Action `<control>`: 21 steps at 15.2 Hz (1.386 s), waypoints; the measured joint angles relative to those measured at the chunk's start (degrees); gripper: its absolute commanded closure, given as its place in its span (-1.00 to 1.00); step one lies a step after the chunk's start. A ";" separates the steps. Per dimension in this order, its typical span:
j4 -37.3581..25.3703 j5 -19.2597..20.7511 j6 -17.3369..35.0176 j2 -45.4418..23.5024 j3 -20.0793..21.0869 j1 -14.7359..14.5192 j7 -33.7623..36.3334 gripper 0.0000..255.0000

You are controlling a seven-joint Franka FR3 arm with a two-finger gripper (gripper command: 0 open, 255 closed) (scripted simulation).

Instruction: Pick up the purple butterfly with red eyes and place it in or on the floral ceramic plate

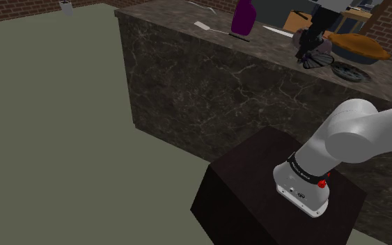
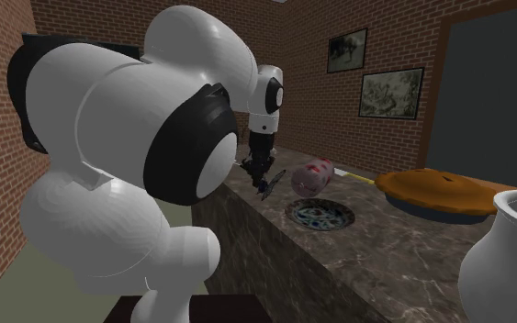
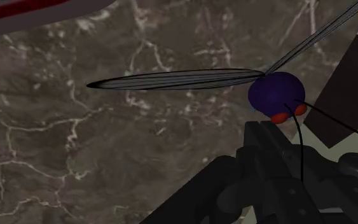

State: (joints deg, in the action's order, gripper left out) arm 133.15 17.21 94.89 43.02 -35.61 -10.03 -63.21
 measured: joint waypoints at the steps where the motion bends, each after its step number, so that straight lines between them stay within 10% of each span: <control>1: 0.00 0.00 0.00 0.00 0.00 0.00 0.00 1.00; 3: 0.00 0.00 0.00 0.00 0.00 0.00 0.00 1.00; 4: 0.00 0.00 0.00 0.00 0.00 0.00 0.00 -1.00; 7: -3.42 -2.28 -2.77 1.34 -5.38 -3.00 -8.17 -1.00; 12: -16.91 -8.33 -15.30 4.24 -23.33 -16.37 -34.90 -1.00; 21: -10.89 -7.83 -11.73 6.48 -23.94 -15.62 -36.39 -1.00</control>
State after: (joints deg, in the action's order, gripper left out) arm 122.26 9.38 83.16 49.50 -59.55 -25.65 -99.60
